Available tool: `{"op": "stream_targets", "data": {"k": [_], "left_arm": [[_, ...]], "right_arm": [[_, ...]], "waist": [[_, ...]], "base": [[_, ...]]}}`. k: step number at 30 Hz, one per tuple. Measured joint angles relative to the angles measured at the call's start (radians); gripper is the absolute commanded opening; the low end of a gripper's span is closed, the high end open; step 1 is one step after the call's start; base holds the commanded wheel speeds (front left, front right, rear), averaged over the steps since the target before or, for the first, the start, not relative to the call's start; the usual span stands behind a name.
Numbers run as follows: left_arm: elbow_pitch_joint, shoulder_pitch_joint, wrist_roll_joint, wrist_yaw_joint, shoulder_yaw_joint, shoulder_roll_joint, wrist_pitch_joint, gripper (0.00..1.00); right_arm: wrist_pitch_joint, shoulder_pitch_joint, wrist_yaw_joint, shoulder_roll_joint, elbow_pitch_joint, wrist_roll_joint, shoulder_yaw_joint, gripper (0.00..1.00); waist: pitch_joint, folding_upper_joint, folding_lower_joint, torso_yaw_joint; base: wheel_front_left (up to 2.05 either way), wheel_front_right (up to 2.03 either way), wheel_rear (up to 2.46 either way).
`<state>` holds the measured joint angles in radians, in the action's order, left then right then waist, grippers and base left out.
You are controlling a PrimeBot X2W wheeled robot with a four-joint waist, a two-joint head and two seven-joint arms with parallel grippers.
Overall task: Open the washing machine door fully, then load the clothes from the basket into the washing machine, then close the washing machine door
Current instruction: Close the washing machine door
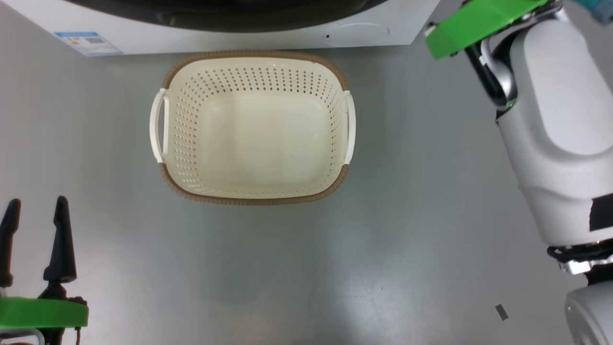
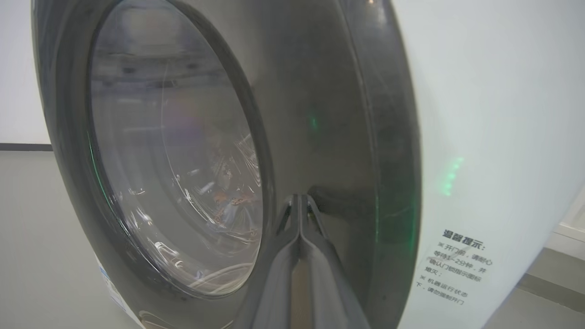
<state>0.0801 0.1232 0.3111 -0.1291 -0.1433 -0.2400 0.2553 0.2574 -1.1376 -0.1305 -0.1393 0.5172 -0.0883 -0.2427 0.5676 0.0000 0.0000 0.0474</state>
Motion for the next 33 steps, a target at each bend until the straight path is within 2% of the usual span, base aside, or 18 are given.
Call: {"op": "stream_targets", "data": {"k": [12, 21, 28, 33], "left_arm": [[-0.032, 0.0, 0.011, 0.0, 0.0, 0.003, 0.0, 1.0], [-0.037, 0.001, 0.011, 0.0, 0.006, 0.008, 0.0, 1.0], [-0.028, 0.015, 0.01, 0.0, 0.0, 0.019, 0.0, 1.0], [-0.01, 0.025, 0.01, 0.0, -0.001, 0.042, 0.0, 1.0]], "right_arm": [[0.008, -0.072, -0.008, -0.018, 0.07, 0.043, 0.033, 0.0], [0.008, -0.072, -0.007, -0.019, 0.081, 0.053, 0.025, 0.0], [0.008, -0.063, -0.007, -0.028, 0.039, 0.051, -0.006, 0.0], [0.008, 0.019, -0.006, -0.03, -0.013, 0.041, -0.035, 0.0]], "waist": [[0.032, 0.0, 0.0, 0.029], [0.016, 0.0, 0.0, 0.019], [-0.008, 0.0, 0.0, -0.001], [-0.042, 0.0, 0.0, -0.016]], "base": [[0.0, 0.0, 0.0], [0.0, 0.0, 0.0], [0.0, 0.0, 0.0], [0.0, 0.0, 0.0]]}}
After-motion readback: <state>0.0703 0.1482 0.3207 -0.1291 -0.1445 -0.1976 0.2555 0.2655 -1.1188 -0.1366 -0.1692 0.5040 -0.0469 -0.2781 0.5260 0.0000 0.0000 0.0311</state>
